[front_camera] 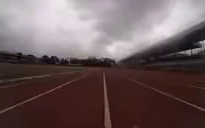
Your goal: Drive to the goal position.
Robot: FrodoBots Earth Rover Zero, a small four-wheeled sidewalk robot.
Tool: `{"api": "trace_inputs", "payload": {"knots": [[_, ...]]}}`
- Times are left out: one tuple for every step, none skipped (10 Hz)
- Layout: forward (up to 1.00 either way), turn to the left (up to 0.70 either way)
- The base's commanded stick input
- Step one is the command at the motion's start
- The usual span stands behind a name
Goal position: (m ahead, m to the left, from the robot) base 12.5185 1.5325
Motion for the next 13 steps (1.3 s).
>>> {"api": "trace_inputs", "payload": {"knots": [[0.70, -0.35], [0.70, -0.35], [0.70, -0.35], [0.70, -0.35], [0.70, -0.35], [0.70, -0.35], [0.70, -0.18], [0.70, -0.08], [0.70, 0.00], [0.70, 0.00], [0.70, 0.00], [0.70, 0.00], [0.70, 0.00]]}}
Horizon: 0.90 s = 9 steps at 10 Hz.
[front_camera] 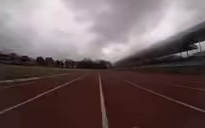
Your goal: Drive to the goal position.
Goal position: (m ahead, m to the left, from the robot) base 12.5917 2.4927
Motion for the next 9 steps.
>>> {"api": "trace_inputs", "payload": {"knots": [[0.70, 0.00], [0.70, 0.00], [0.70, 0.00], [0.70, 0.00], [0.70, 0.00], [0.70, 0.00], [0.70, 0.00], [0.70, 0.00], [0.70, 0.00]]}}
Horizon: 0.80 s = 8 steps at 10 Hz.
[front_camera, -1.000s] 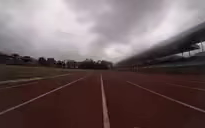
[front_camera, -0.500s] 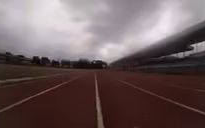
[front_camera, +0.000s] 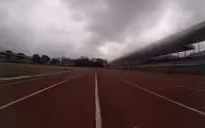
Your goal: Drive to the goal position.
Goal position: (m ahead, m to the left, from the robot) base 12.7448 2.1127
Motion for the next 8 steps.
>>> {"api": "trace_inputs", "payload": {"knots": [[0.70, 0.00], [0.70, 0.00], [0.70, 0.00], [0.70, 0.00], [0.70, 0.00], [0.70, 0.00], [0.70, 0.00], [0.70, 0.00]]}}
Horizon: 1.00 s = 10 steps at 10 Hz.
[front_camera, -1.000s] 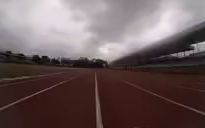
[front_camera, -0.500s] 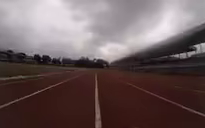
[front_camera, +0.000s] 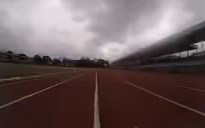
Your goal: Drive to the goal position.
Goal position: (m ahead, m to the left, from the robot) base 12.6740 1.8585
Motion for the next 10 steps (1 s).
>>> {"api": "trace_inputs", "payload": {"knots": [[0.70, 0.00], [0.70, 0.00], [0.70, 0.00], [0.70, 0.00], [0.70, 0.00], [0.70, 0.00], [0.70, 0.00], [0.70, 0.00], [0.70, 0.00], [0.70, 0.00]]}}
